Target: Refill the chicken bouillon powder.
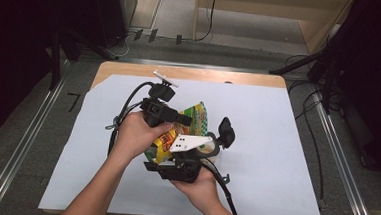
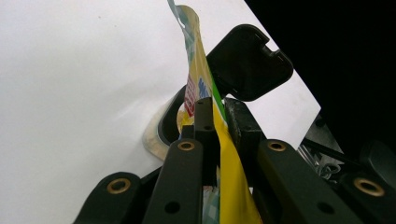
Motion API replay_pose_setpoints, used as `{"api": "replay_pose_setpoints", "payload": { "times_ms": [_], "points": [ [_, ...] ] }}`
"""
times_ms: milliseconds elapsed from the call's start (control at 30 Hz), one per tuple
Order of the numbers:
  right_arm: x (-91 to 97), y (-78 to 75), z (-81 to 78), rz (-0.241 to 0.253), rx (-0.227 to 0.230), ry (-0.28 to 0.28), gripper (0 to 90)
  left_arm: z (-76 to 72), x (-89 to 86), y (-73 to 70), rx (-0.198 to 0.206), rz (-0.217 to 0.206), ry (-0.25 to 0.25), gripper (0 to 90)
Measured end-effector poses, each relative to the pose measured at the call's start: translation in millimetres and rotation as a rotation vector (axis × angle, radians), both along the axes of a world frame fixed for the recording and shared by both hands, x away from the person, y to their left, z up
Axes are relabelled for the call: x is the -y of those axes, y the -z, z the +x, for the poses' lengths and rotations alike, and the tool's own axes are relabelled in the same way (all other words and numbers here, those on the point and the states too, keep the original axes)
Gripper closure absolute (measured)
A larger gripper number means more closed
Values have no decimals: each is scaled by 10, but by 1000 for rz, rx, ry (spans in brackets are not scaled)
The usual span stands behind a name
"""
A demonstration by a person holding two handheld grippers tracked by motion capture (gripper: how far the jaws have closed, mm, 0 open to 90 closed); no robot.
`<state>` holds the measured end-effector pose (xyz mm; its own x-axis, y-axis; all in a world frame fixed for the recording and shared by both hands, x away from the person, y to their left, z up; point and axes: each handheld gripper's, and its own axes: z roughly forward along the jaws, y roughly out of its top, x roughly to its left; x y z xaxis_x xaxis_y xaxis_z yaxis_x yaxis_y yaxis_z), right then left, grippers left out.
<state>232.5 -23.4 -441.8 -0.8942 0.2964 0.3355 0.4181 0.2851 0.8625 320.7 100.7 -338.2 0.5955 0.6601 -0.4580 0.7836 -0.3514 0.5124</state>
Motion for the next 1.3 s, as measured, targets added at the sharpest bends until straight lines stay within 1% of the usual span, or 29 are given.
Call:
{"api": "replay_pose_setpoints", "payload": {
  "times_ms": [267,733,900,1033,1200,1300],
  "points": [
    [35,0,14,0,1,10,668,26,39,3,-3,-5,5,845],
    [38,-23,32,-12,-7,-6,668,41,19,7,-5,-8,5,846],
    [49,-21,34,-20,-10,-9,667,51,24,28,-12,-7,12,846],
    [50,-18,30,-26,-9,-12,668,58,14,41,-23,-15,16,847],
    [50,-22,31,-25,-8,-13,668,61,12,42,-22,-18,16,846],
    [52,-21,35,-24,-12,-13,668,66,20,43,-27,-17,7,846]
  ]
}}
